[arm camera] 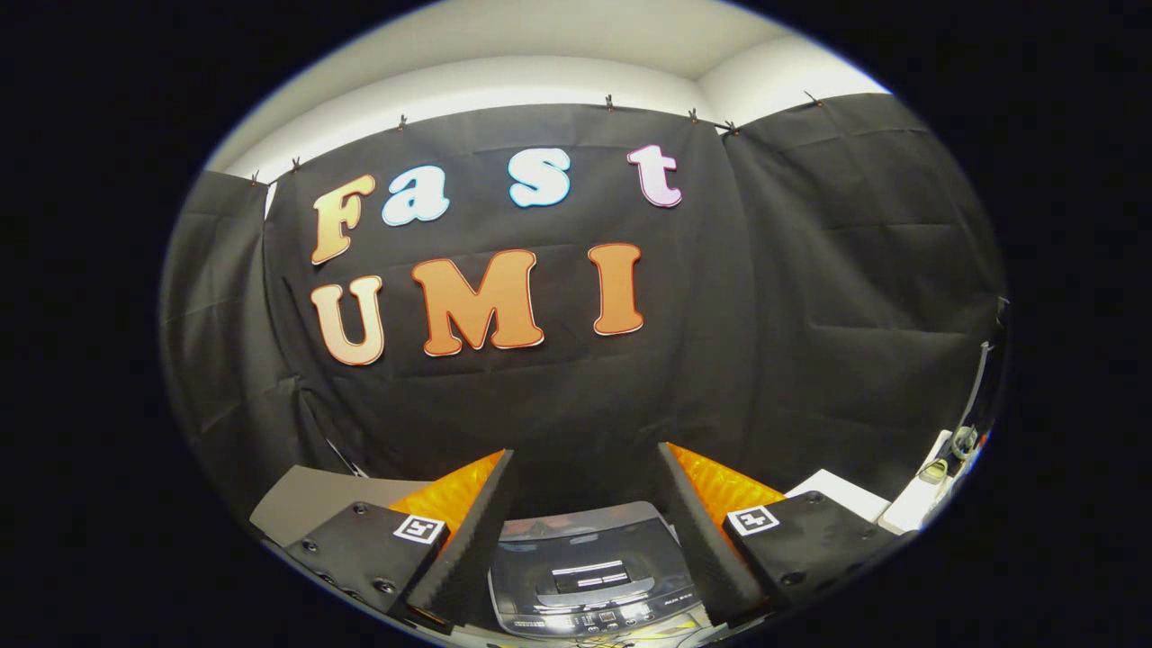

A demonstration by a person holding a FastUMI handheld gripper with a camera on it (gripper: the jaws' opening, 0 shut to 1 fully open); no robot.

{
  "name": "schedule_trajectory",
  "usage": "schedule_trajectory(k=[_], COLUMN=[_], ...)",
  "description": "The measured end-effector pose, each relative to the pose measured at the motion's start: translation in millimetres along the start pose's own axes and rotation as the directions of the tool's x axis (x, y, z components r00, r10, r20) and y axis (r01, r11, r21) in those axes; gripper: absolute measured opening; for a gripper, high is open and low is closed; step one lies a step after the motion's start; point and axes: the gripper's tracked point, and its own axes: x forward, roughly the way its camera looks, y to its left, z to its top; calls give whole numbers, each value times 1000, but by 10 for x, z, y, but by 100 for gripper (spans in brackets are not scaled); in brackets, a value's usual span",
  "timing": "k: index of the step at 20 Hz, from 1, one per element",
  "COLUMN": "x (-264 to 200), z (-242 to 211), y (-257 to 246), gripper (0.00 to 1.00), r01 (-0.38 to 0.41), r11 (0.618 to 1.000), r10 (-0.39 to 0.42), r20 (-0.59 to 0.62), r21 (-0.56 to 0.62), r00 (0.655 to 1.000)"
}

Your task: Put the clothes into the washing machine and then close the washing machine lid.

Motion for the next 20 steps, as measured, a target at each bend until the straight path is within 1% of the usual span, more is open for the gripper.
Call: schedule_trajectory(k=[5, 10, 13, 16, 20], x=[-68, 44, 224, 411, 706], z=[158, 305, 364, 463, 570], y=[-123, -371, -554, -716, -706], gripper=[98, 98, 98, 98, 98], r01=[16, 30, 31, 29, -12], r11=[1000, 999, 999, 999, 998], r10=[-16, -31, -31, -26, 17], r20=[40, 72, 75, 78, 79], r21=[4, 16, 10, -34, -61], r00=[999, 997, 997, 997, 997])
